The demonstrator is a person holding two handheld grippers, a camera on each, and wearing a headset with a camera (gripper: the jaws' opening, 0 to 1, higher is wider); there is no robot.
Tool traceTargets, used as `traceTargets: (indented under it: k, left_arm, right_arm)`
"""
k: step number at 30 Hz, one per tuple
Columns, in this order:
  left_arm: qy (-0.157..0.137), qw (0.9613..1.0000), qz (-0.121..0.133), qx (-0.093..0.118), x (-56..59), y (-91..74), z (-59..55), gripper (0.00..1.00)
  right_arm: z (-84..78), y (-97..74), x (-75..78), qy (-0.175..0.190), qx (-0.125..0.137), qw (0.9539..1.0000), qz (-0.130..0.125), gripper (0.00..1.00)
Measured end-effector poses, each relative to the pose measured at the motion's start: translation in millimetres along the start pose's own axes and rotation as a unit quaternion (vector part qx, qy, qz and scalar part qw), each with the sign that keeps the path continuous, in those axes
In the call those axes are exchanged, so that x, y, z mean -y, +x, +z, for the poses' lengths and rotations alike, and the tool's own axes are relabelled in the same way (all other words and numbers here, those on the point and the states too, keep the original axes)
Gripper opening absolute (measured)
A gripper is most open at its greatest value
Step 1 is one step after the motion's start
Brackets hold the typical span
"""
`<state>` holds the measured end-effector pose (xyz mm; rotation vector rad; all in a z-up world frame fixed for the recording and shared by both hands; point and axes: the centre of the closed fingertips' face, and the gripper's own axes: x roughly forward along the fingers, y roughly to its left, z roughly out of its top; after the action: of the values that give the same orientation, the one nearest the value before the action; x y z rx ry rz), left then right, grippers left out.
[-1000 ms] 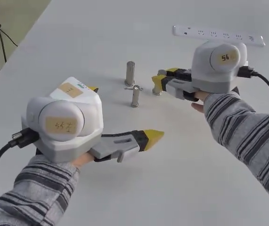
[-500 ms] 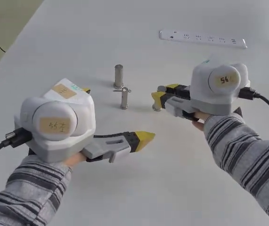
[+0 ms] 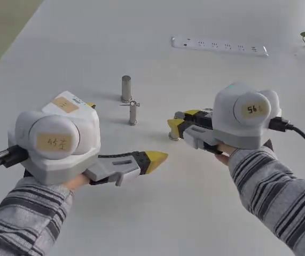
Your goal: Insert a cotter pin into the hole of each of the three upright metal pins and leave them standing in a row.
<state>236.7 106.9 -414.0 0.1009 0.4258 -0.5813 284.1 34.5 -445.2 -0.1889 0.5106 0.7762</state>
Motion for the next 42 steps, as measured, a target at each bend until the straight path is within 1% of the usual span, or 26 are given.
traceTargets:
  k: [4,5,7,10,11,13,16,18,20,22,23,25,27,29,31,32,33,34,37,40,41,42]
  left_arm:
    - [0.002,1.0000,0.000,-0.002,0.4,0.6,-0.3,0.99]
    - [0.002,1.0000,0.000,-0.002,0.4,0.6,-0.4,0.99]
    - [0.002,1.0000,-0.001,-0.002,0.5,0.7,-0.3,0.99]
    - [0.002,1.0000,-0.001,-0.003,1.0,1.1,-0.6,0.99]
    - [0.002,1.0000,-0.002,-0.003,1.1,1.2,-0.7,0.99]
    - [0.005,1.0000,-0.003,-0.003,2.0,1.5,-0.8,0.99]
    - [0.006,1.0000,-0.004,-0.006,2.7,2.1,-2.1,0.99]
    - [0.006,0.9999,-0.004,-0.008,2.9,2.5,-3.1,0.99]
    - [0.006,0.9999,-0.005,-0.009,3.8,2.7,-3.5,0.99]
    - [0.009,0.9999,-0.006,-0.011,4.9,3.1,-4.5,0.99]
    - [0.009,0.9999,-0.006,-0.012,5.0,3.1,-5.1,0.99]
    - [0.011,0.9998,-0.006,-0.015,5.4,3.0,-6.2,0.99]
    - [0.013,0.9998,-0.006,-0.013,5.6,2.6,-5.3,0.99]
    - [0.013,0.9998,-0.006,-0.013,5.8,2.4,-4.9,0.99]
    - [0.012,0.9998,-0.007,-0.013,6.1,2.4,-5.1,0.99]
    - [0.011,0.9998,-0.006,-0.013,6.0,2.3,-4.9,0.99]
    - [0.011,0.9999,-0.006,-0.011,5.9,2.2,-4.2,0.99]
    - [0.011,0.9999,-0.006,-0.011,6.1,2.3,-4.0,0.99]
    - [0.010,0.9998,-0.009,-0.014,7.4,2.6,-5.1,0.99]
    - [0.011,0.9998,-0.010,-0.013,8.1,2.8,-4.6,0.99]
    - [0.011,0.9998,-0.010,-0.012,8.3,3.0,-4.4,0.99]
    - [0.011,0.9998,-0.011,-0.013,8.5,3.2,-4.8,0.99]
  right_arm:
    - [-5.9,0.3,-0.9,-0.002,-0.005,1.0000,0.000,0.08]
    - [-6.2,-0.3,-1.1,-0.002,-0.001,1.0000,0.000,0.08]
    - [-7.5,-1.7,-1.1,-0.003,0.000,1.0000,-0.001,0.08]
    - [-9.1,-2.3,-2.2,-0.009,0.002,1.0000,-0.002,0.08]
    - [-9.2,-2.5,-2.1,-0.018,0.002,0.9998,-0.006,0.09]
    - [-9.1,-2.2,-2.2,-0.023,0.001,0.9997,-0.008,0.09]
    - [-9.5,-2.1,-1.3,-0.020,-0.001,0.9997,-0.015,0.09]
    - [-9.8,-1.9,-0.6,-0.016,-0.002,0.9996,-0.024,0.09]
    - [-9.9,-1.8,-1.0,-0.017,-0.001,0.9995,-0.026,0.09]
    - [-10.4,-1.7,-0.7,-0.009,0.000,0.9996,-0.027,0.09]
    - [-13.1,-1.3,-0.2,-0.005,-0.007,0.9997,-0.025,0.10]
    - [-15.2,-2.7,0.7,-0.003,-0.007,0.9996,-0.026,0.15]
    - [-14.6,-6.3,0.3,-0.001,-0.004,0.9997,-0.022,0.19]
    - [-13.7,-9.4,0.5,-0.012,-0.004,0.9998,-0.018,0.22]
    - [-15.2,-13.2,0.7,-0.008,-0.009,0.9999,-0.006,0.25]
    - [-17.6,-15.6,-0.6,0.001,-0.015,0.9999,0.007,0.25]
    - [-21.3,-17.5,0.2,0.006,-0.026,0.9996,0.011,0.25]
    - [-23.2,-20.3,4.6,0.002,-0.032,0.9995,0.006,0.26]
    - [-23.7,-26.4,8.7,-0.002,-0.036,0.9993,0.012,0.27]
    - [-25.5,-31.9,15.6,-0.009,-0.048,0.9986,0.022,0.27]
    - [-29.8,-33.7,21.2,-0.016,-0.064,0.9976,0.023,0.26]
    - [-30.2,-34.3,25.1,-0.019,-0.066,0.9975,0.020,0.26]
